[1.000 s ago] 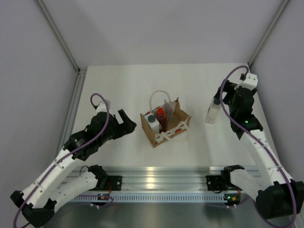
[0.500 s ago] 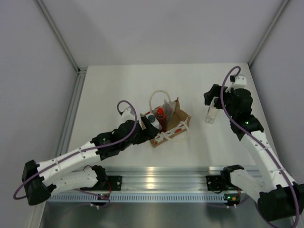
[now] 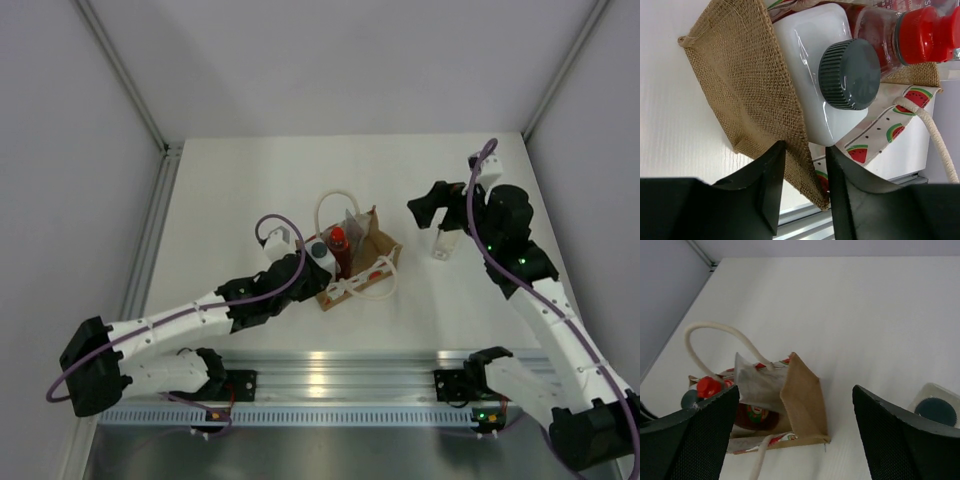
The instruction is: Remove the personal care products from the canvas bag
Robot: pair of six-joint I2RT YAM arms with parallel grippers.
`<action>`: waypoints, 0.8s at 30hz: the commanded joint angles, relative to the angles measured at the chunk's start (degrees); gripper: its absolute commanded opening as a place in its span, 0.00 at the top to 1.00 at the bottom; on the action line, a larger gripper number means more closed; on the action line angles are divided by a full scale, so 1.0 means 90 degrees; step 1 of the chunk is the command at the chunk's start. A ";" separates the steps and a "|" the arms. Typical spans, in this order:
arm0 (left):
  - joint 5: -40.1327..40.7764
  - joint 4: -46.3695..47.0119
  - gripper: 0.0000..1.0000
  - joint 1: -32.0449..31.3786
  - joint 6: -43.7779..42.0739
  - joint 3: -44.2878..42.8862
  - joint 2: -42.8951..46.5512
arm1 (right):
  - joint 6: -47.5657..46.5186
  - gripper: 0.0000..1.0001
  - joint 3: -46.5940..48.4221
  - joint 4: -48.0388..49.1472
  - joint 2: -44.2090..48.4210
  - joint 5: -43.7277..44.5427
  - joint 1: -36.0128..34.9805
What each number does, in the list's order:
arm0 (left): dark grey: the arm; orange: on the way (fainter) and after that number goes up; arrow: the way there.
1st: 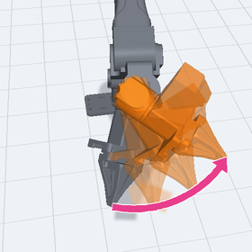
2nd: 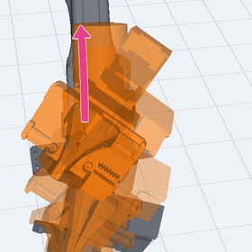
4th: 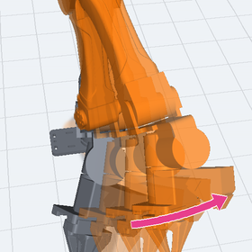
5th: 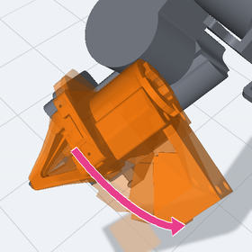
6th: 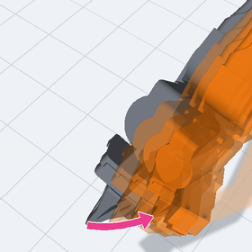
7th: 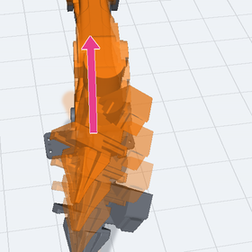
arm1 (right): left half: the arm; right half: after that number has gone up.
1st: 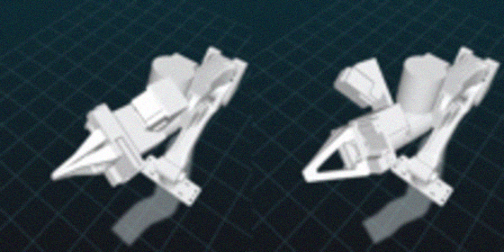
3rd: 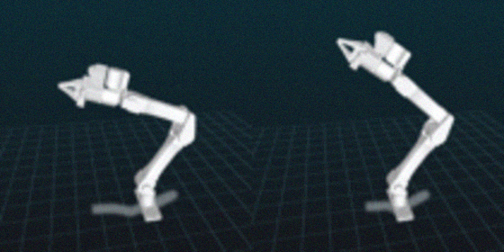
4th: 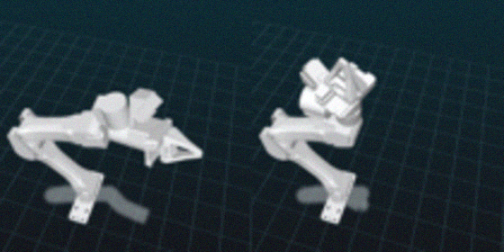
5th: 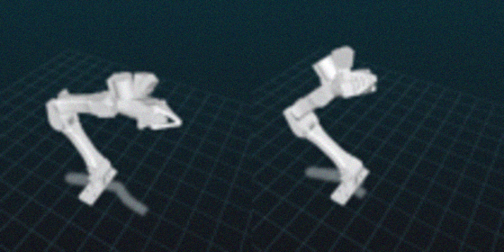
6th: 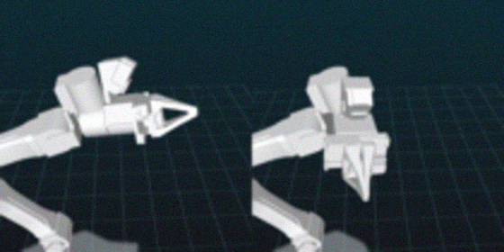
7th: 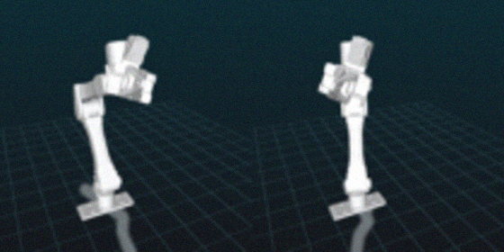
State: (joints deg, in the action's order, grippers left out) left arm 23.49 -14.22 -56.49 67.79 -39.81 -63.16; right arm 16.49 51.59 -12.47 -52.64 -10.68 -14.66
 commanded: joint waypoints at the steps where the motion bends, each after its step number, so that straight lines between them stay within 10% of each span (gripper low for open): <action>1: 0.0203 0.0261 0.59 -0.0013 0.0241 0.0224 0.0073 | -0.0220 0.09 0.0663 0.0116 -0.0253 -0.0698 -0.0470; 9: 0.0320 0.0252 0.99 -0.0013 0.0349 0.0312 0.0250 | -0.0700 0.16 0.1504 -0.0586 -0.1630 0.0999 -0.2394; 24: 0.0350 0.0242 1.00 -0.0012 0.0583 0.0449 0.0201 | -0.0875 0.45 0.1855 -0.0743 -0.2871 0.2192 -0.3069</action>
State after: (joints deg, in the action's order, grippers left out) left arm 24.86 -12.40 -56.69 72.01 -37.01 -61.36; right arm 9.39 64.90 -19.25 -77.82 6.79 -41.41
